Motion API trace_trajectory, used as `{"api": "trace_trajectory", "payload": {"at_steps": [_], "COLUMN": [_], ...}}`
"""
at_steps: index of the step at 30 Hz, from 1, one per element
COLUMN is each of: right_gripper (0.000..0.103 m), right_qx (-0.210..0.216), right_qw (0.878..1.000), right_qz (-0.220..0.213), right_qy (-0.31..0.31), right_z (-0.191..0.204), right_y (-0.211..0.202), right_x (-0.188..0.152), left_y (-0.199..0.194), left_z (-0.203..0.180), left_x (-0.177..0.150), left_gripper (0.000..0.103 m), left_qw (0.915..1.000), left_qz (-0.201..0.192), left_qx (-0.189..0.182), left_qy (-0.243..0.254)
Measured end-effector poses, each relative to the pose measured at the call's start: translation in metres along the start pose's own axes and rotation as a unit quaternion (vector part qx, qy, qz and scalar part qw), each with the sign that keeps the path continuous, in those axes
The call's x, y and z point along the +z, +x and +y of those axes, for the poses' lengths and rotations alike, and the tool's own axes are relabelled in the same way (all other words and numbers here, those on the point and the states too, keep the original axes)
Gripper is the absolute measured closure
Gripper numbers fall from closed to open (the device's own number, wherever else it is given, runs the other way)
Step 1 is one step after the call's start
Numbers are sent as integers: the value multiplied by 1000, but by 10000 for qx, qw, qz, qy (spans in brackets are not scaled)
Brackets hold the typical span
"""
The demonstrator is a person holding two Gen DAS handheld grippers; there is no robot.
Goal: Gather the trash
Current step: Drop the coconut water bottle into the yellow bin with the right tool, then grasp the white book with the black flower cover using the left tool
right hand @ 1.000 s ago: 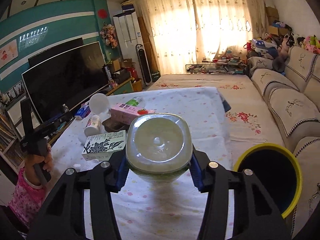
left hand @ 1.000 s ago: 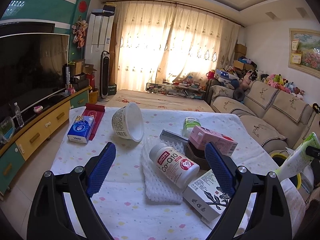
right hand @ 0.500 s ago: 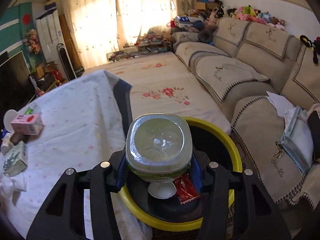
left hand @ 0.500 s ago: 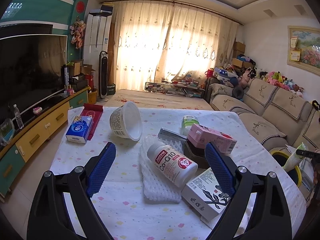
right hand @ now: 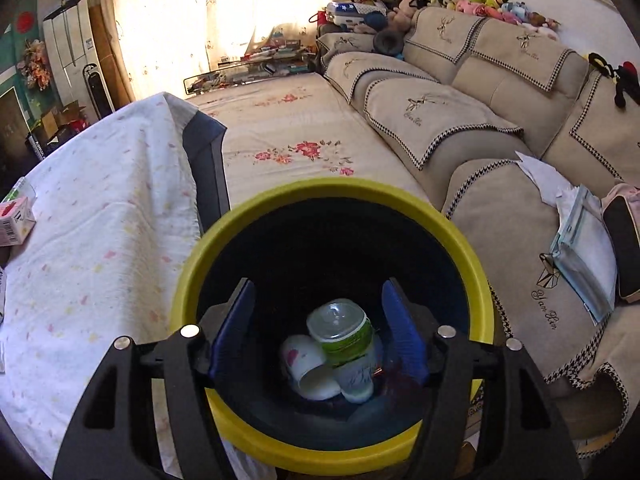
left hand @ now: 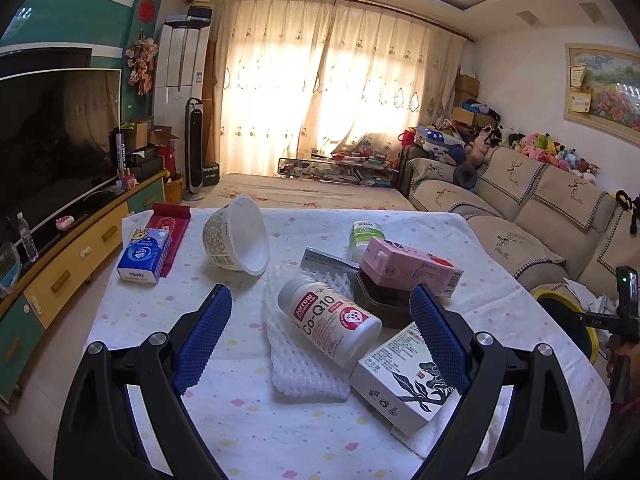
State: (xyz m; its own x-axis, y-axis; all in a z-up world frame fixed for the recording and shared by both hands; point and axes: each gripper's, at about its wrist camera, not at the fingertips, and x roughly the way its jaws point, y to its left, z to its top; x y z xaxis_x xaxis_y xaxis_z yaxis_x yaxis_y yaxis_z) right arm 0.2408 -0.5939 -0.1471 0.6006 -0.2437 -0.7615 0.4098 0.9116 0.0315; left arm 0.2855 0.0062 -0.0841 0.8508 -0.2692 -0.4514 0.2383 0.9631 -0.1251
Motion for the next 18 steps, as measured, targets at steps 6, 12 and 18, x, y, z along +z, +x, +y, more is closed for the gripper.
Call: {"api": "trace_trajectory", "payload": {"at_steps": [6,12,18], "right_gripper": [39,38,38], "right_qx": [156,257,374], "right_qw": [9999,9996,9992], "right_qz": [36,75,59], "right_qy": [-1,66,118], "right_z": [2,0,-3], "right_y": [-5,-7,-7], "right_x": [-1,-4,-6], "left_y": [15,37,56], "left_z": [-16,-45,-56], "left_x": [-6,-20,-27], "left_gripper": [14,14,16], "left_qw": [9965,9862,9790], "left_qz": [445,949,1265], "left_qx": [-638,-1088,-1252], "left_qy": [311,815,998]}}
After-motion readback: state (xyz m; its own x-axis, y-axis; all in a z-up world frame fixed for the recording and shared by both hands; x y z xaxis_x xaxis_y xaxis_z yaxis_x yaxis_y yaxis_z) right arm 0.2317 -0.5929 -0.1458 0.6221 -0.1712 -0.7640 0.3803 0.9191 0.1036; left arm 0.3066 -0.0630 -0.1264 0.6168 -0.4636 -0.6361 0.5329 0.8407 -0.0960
